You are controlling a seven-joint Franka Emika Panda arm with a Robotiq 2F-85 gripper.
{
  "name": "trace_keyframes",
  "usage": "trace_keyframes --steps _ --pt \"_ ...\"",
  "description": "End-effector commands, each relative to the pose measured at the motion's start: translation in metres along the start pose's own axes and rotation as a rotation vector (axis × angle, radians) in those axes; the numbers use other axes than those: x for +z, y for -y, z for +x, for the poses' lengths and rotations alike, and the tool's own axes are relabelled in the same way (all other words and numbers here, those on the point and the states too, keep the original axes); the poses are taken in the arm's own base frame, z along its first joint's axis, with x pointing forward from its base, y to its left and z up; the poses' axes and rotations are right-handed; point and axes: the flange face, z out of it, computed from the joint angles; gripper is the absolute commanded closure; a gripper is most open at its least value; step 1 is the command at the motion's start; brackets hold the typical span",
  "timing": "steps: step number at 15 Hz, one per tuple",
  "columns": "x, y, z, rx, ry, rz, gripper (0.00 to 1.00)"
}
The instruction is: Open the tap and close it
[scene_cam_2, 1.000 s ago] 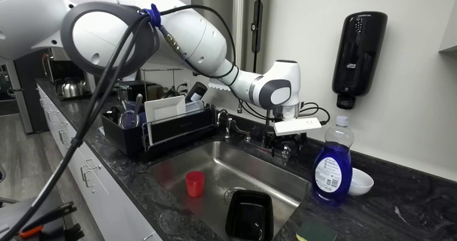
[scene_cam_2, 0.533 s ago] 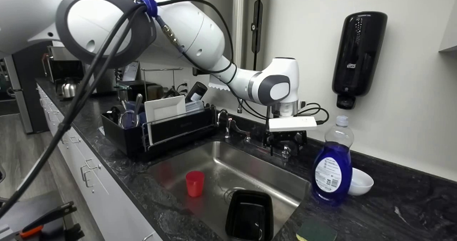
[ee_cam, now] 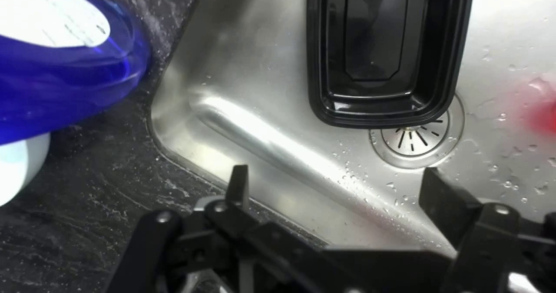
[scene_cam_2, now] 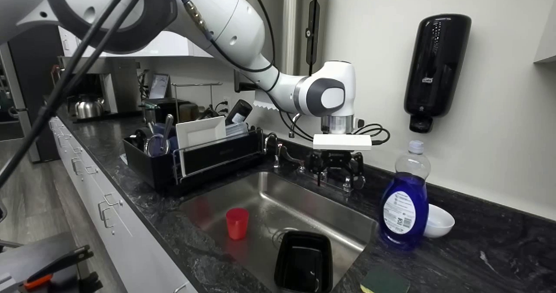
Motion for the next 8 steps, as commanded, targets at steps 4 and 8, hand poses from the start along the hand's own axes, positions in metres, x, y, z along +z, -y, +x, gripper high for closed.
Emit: trace_keyframes --steps 4,8 --pt "-0.027 0.016 -0.034 0.023 0.105 0.058 0.00" --pt "-0.035 0.009 -0.031 0.020 0.087 0.065 0.00"
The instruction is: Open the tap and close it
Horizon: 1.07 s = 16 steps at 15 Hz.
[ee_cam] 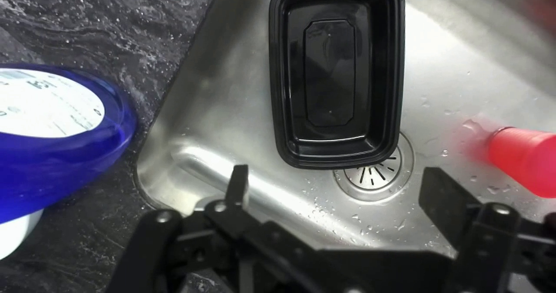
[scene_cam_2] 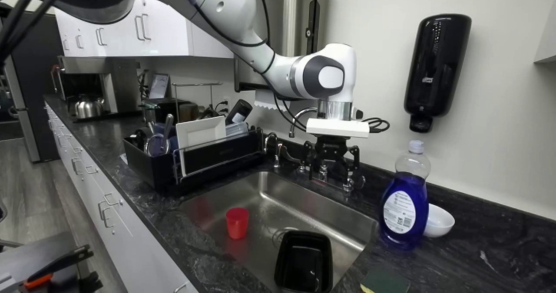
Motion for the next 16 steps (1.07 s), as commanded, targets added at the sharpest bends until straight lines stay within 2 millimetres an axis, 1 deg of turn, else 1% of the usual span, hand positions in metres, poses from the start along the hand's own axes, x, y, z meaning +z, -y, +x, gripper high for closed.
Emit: trace_keyframes --steps 1,3,7,8,9,13,16 --pt "-0.001 -0.001 0.000 0.000 0.000 0.000 0.00" --pt "0.005 0.000 0.001 -0.001 0.004 0.005 0.00" --pt "0.005 0.000 0.001 -0.001 0.003 0.004 0.00" --pt "0.009 0.001 0.001 0.011 0.010 -0.002 0.00" --pt "0.009 0.005 -0.001 0.017 0.013 0.002 0.00" --pt "0.006 0.033 -0.013 0.041 0.026 0.017 0.00" --pt "-0.010 0.058 -0.028 0.046 0.022 0.008 0.00"
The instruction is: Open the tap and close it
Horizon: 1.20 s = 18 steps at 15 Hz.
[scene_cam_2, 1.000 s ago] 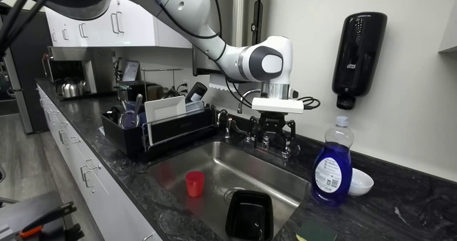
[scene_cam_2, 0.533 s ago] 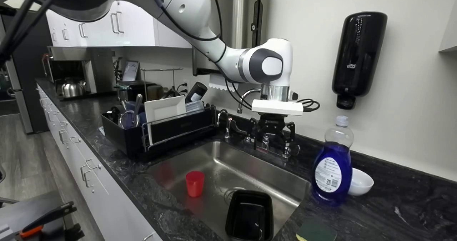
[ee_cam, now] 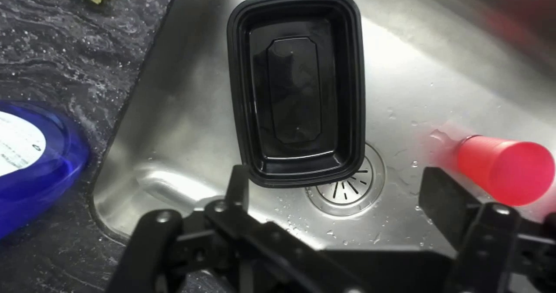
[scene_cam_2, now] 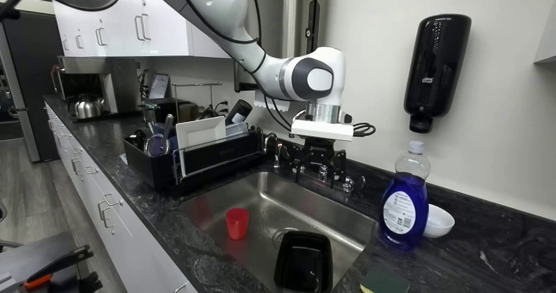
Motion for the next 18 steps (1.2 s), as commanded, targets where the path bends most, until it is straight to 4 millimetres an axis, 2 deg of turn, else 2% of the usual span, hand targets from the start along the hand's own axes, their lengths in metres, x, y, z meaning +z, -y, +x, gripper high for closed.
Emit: trace_keyframes --steps 1,7,12,15,18 --pt "-0.022 0.033 -0.028 0.012 -0.018 -0.032 0.00" --pt "-0.060 0.085 -0.084 0.004 -0.061 -0.069 0.00" --pt "-0.082 0.123 -0.133 0.001 -0.123 -0.091 0.00" --pt "-0.086 0.138 -0.157 0.006 -0.151 -0.103 0.00" --pt "-0.079 0.150 -0.172 -0.026 -0.157 -0.112 0.00"
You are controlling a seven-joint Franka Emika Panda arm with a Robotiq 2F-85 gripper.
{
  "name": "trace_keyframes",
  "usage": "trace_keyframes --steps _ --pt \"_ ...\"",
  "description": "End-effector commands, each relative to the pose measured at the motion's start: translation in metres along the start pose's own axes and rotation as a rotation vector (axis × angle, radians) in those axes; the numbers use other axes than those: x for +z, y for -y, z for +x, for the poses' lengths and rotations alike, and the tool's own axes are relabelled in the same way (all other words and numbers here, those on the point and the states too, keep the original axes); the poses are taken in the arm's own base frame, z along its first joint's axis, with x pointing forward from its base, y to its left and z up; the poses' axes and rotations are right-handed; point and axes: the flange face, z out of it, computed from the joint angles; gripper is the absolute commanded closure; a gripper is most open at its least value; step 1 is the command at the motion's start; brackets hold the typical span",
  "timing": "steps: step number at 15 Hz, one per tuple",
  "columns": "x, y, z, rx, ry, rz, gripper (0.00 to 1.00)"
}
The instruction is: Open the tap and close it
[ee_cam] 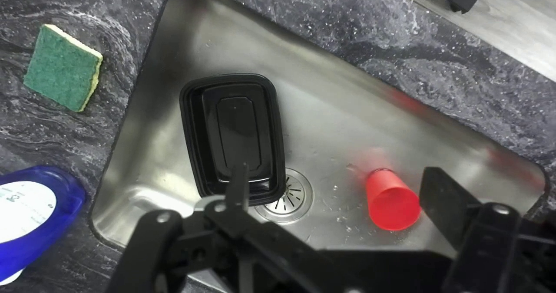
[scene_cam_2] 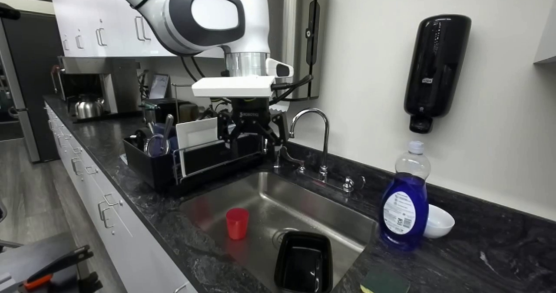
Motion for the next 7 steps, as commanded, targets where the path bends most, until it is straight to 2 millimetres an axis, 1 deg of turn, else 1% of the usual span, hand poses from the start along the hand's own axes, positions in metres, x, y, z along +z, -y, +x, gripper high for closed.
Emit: trace_keyframes --steps 1,2,4,7 --pt "0.0092 0.0171 -0.0178 -0.060 -0.023 -0.012 0.00" --pt "0.0047 0.0095 -0.0106 -0.021 -0.001 0.002 0.00" --pt "0.0108 0.0155 -0.0147 -0.037 -0.002 0.004 0.00" --pt "0.0105 0.0154 -0.0142 -0.041 -0.008 0.000 0.00"
